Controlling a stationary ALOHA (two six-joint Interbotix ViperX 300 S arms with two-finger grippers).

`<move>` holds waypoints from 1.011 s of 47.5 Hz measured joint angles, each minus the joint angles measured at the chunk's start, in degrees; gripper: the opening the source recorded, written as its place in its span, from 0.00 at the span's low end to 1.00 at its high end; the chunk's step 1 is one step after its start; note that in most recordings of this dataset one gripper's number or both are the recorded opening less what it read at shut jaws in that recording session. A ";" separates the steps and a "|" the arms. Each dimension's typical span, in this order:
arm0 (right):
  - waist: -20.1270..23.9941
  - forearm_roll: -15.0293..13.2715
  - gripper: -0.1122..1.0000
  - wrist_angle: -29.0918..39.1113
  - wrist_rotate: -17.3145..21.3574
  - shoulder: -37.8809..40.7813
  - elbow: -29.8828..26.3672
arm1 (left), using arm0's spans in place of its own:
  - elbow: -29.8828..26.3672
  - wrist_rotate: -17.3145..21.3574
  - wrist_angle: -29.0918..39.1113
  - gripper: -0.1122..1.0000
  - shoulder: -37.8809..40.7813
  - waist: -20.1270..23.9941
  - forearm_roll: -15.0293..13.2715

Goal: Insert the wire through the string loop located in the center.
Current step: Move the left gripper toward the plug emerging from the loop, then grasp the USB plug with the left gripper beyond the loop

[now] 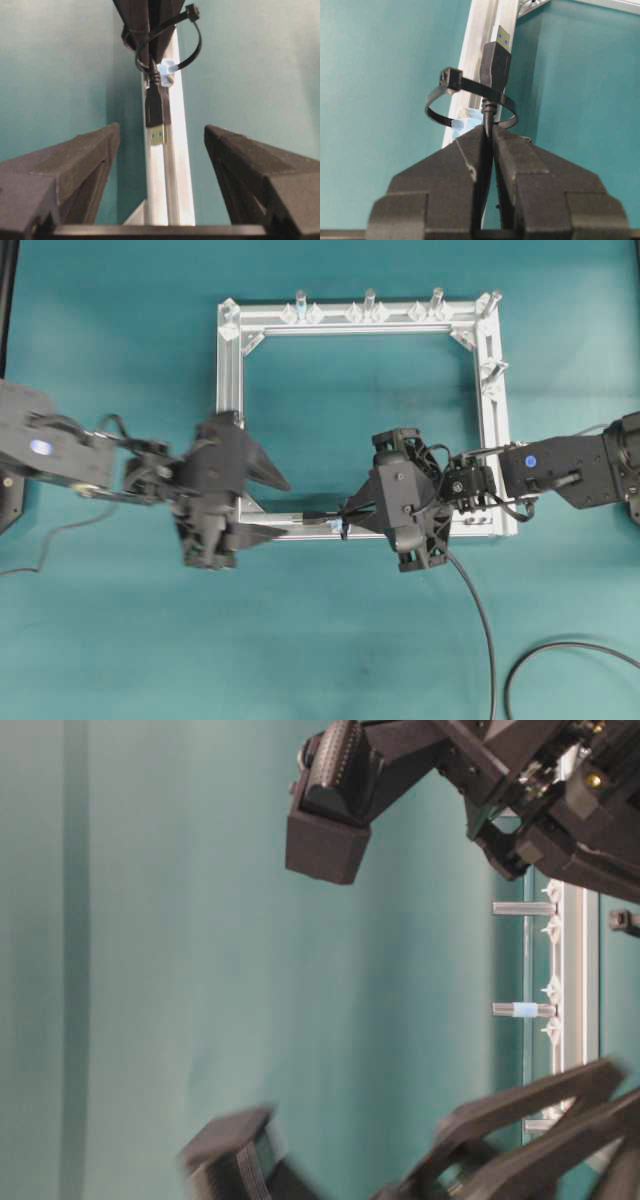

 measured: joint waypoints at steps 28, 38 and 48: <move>-0.26 0.00 0.16 0.00 0.00 0.00 -0.26 | -7.38 1.05 -0.26 0.77 11.51 -0.18 0.00; -0.26 0.00 0.16 0.00 -0.09 0.00 -0.35 | -6.68 1.14 -0.26 0.70 11.07 -0.26 0.00; -0.26 0.00 0.16 0.00 -0.09 0.00 -0.26 | -6.68 1.05 -0.26 0.46 10.55 -0.18 0.00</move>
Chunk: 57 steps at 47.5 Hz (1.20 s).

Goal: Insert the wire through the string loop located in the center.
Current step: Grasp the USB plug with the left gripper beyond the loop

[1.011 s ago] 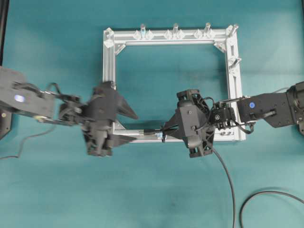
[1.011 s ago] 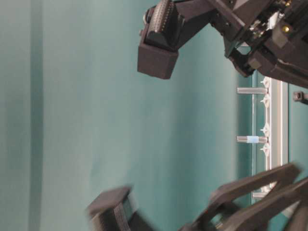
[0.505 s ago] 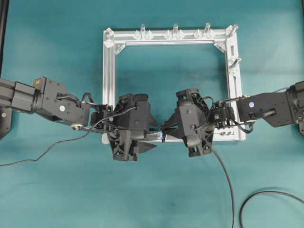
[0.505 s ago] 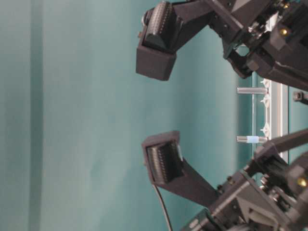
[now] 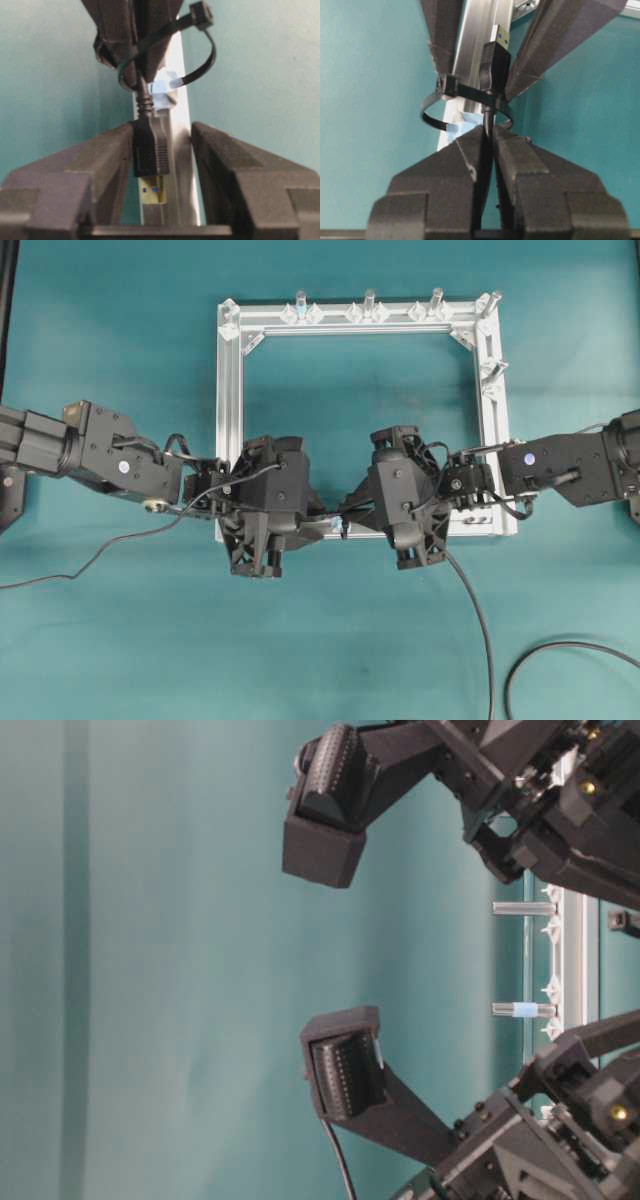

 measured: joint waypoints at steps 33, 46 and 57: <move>0.09 -0.09 0.16 -0.53 -0.26 0.00 0.00 | -0.09 0.18 0.88 0.29 -0.44 0.18 0.00; 0.00 -2.90 0.16 -1.41 -0.62 0.00 0.09 | 0.00 0.18 0.88 0.29 -0.44 0.09 -0.09; 0.00 -3.96 0.16 -1.05 -0.53 0.00 0.00 | 0.00 0.18 0.97 0.29 -0.53 0.09 0.00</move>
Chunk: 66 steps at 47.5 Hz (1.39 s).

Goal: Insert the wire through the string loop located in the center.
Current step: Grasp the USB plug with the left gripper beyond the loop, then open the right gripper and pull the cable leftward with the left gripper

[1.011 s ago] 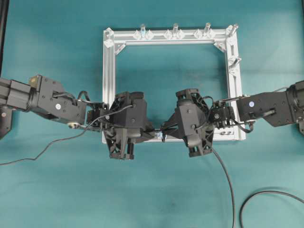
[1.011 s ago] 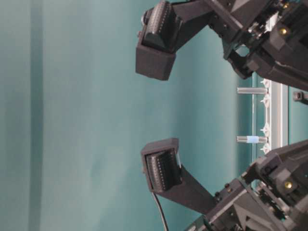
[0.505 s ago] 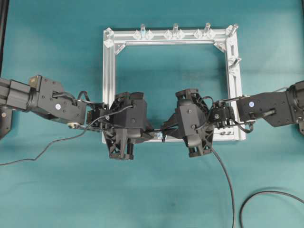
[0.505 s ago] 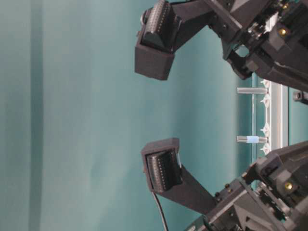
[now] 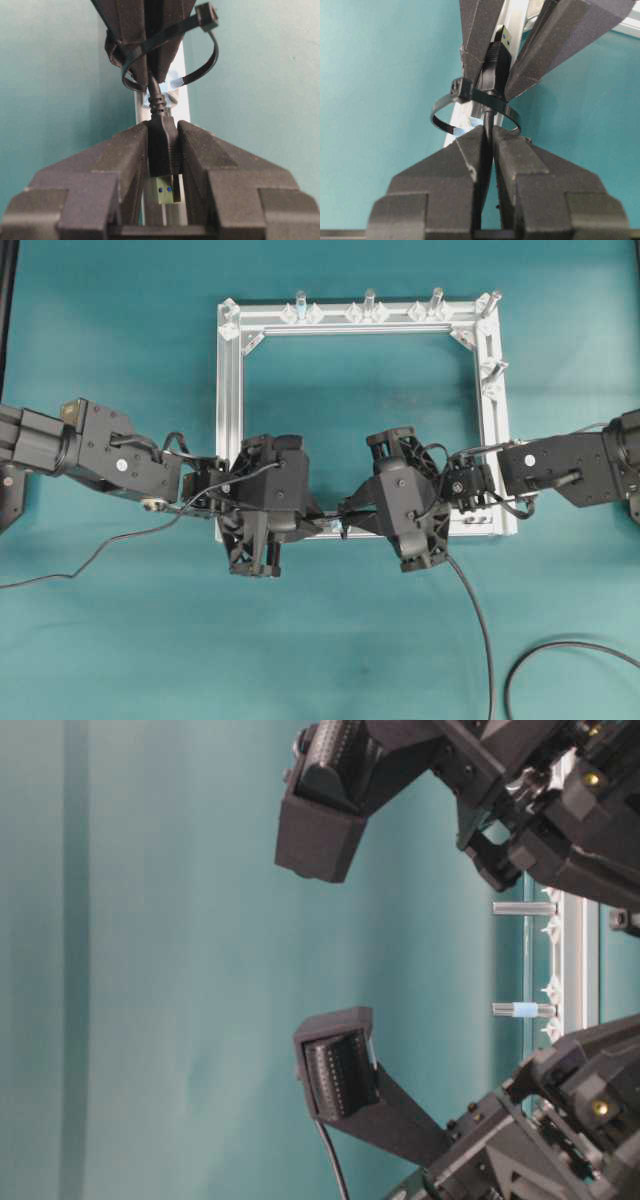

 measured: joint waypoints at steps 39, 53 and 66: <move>-0.26 0.00 0.67 3.16 0.26 -0.26 0.00 | -0.09 0.00 0.00 0.29 -0.35 -0.09 0.00; -0.26 0.00 0.67 4.39 0.26 -2.99 1.67 | -0.09 0.00 0.00 0.29 -0.44 -0.09 0.00; -0.26 -0.09 0.67 4.66 0.44 -5.89 4.31 | 1.93 0.00 1.23 0.27 -4.31 0.00 -0.09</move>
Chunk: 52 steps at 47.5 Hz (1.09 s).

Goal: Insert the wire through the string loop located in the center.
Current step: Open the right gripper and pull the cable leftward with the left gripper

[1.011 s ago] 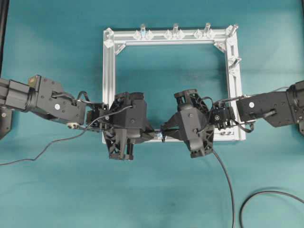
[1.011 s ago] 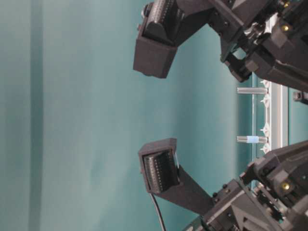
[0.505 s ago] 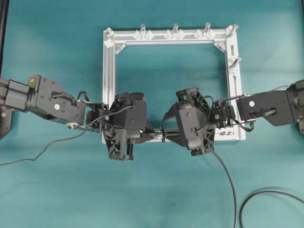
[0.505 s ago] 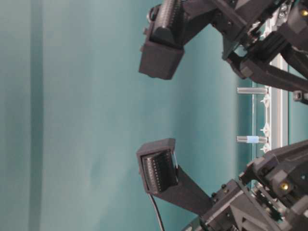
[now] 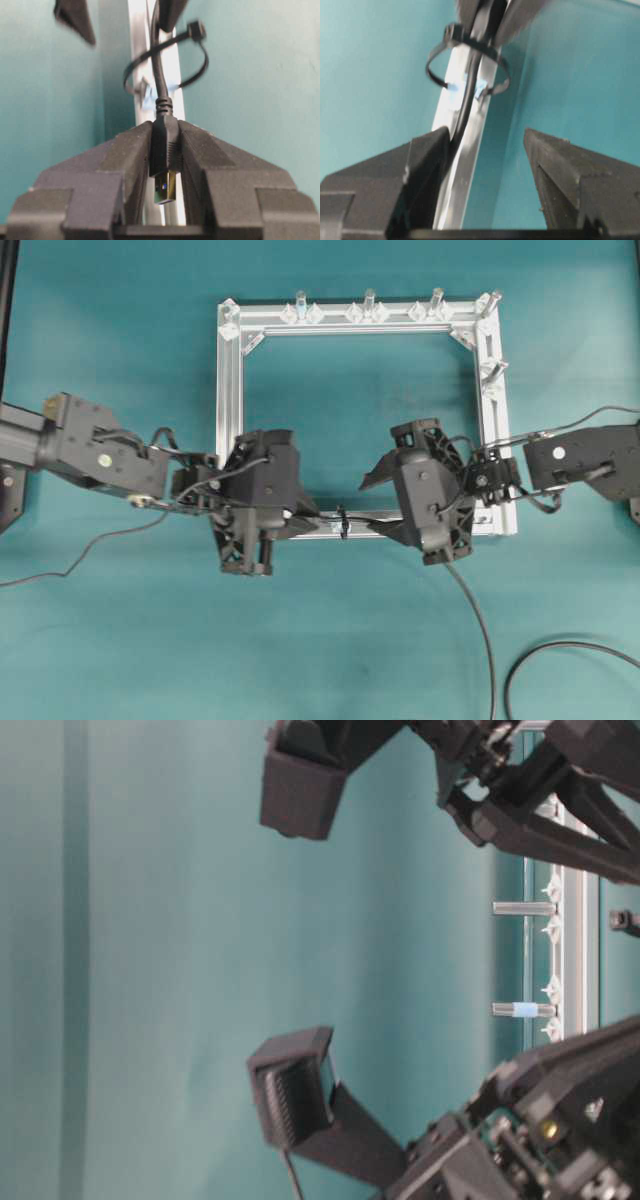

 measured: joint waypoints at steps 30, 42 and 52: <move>0.09 0.00 0.67 2.02 -0.18 -5.01 4.57 | 5.80 0.00 4.22 0.25 -7.82 0.09 0.09; 0.00 0.00 0.67 2.46 -0.09 -6.24 5.71 | 7.73 0.00 5.27 0.25 -9.84 0.09 0.09; 0.00 0.00 0.67 2.46 -0.09 -7.03 6.59 | 10.55 -0.09 6.77 0.25 -13.18 0.09 0.09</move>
